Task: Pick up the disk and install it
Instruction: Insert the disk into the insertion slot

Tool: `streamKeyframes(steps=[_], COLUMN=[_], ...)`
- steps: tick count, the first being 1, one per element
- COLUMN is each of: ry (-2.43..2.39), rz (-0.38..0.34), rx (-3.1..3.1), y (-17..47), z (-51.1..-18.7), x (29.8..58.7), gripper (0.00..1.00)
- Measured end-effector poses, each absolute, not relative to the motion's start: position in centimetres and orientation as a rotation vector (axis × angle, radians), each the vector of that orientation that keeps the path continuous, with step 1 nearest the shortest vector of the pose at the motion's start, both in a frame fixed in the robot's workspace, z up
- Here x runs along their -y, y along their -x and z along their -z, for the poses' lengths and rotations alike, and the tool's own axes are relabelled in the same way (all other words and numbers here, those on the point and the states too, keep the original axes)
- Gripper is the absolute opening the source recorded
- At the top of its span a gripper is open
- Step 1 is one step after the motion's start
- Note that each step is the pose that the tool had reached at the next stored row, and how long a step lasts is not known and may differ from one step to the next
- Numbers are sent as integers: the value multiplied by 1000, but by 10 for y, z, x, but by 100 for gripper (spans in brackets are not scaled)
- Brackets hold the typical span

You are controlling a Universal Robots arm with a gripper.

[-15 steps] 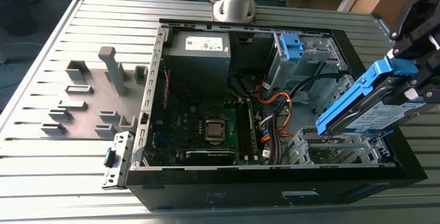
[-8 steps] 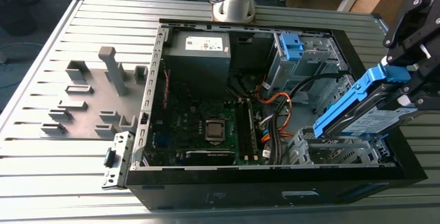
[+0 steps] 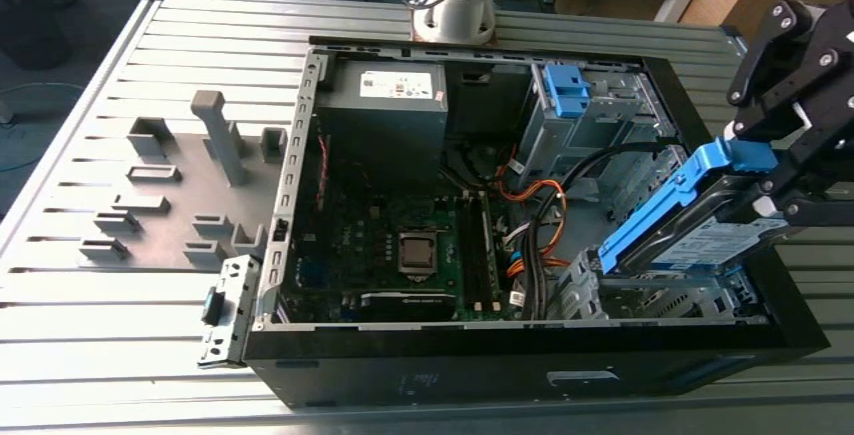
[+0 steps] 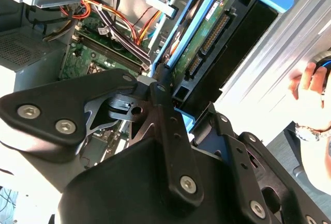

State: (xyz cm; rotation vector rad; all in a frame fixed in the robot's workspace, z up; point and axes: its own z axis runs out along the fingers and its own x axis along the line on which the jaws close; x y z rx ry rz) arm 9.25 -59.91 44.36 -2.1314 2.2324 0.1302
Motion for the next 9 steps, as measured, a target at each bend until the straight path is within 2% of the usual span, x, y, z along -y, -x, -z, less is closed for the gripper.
streamKeyframes(steps=[9], ry=[2150], rz=[-131], rx=[-2216], y=[-92], z=[-435], x=[593], gripper=[36])
